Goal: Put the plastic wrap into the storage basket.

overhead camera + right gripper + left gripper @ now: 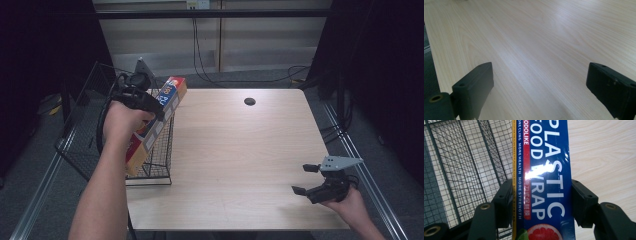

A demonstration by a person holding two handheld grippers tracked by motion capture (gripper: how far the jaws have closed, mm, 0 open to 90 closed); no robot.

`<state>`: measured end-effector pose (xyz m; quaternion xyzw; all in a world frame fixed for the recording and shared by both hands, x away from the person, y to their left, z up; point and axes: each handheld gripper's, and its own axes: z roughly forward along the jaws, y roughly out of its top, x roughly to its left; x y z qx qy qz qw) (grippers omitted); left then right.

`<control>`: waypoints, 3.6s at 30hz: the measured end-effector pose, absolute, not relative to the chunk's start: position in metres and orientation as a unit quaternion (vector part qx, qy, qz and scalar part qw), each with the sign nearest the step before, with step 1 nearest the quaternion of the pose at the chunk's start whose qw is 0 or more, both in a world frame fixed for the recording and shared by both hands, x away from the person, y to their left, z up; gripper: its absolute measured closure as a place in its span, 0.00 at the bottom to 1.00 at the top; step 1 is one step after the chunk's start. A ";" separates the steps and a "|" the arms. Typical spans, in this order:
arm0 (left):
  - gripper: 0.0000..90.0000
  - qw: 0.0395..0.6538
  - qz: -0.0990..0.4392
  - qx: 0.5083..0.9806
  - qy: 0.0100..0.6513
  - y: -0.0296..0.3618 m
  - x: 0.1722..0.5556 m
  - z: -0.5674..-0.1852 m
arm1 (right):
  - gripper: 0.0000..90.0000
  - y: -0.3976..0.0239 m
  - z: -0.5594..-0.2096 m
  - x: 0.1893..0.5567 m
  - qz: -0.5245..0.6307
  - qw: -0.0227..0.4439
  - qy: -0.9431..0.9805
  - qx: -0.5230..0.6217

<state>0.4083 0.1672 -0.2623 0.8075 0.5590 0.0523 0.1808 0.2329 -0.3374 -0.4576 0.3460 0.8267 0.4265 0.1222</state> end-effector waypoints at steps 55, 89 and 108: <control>0.49 0.176 0.095 0.744 0.637 0.234 0.400 -0.244 | 0.08 -0.338 -0.457 0.233 0.427 0.125 0.824 0.351; 0.48 0.160 0.115 0.702 0.684 0.269 0.401 -0.256 | 0.08 -0.338 -0.458 0.233 0.428 0.124 0.824 0.350; 0.48 0.140 0.118 0.689 0.701 0.270 0.409 -0.266 | 0.08 -0.337 -0.459 0.233 0.428 0.119 0.825 0.349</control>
